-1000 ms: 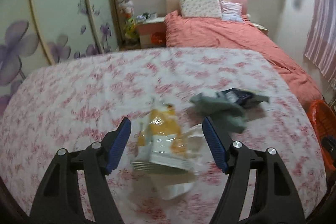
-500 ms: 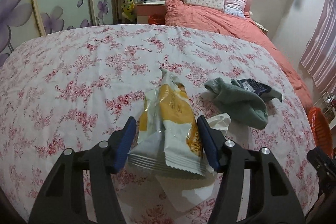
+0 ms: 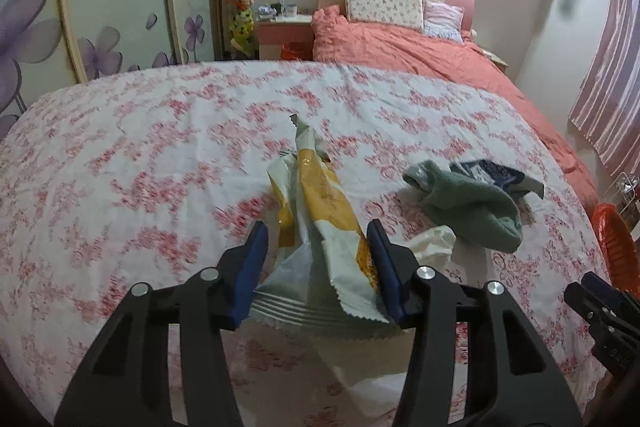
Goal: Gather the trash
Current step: 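Grasp the snack wrapper with the left gripper while right grasps the grey sock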
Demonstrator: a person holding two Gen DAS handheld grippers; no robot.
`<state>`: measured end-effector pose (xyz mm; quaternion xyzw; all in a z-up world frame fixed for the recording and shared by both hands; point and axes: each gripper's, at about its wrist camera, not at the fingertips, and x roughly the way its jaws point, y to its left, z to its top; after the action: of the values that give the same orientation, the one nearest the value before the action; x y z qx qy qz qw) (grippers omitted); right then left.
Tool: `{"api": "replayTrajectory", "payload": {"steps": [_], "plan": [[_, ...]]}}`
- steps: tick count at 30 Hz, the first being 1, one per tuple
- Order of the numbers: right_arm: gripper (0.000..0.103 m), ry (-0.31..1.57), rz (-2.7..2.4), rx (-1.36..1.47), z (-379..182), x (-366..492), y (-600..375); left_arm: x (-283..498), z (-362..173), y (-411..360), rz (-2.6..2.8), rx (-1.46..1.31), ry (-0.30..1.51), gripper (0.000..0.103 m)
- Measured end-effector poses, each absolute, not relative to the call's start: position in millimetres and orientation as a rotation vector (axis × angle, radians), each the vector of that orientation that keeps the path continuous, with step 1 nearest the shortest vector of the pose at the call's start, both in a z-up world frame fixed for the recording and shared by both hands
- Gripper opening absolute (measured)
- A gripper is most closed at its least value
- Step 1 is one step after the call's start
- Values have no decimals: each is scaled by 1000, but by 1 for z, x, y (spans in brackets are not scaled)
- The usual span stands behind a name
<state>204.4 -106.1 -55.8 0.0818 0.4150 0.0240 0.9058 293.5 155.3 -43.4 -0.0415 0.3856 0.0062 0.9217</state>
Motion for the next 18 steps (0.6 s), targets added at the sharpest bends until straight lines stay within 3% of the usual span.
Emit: {"api": "replayTrajectory", "payload": {"steps": [18], "plan": [[50,814,183,148,-45,260,-42,273,-24,219,109,-98,722,51]]}}
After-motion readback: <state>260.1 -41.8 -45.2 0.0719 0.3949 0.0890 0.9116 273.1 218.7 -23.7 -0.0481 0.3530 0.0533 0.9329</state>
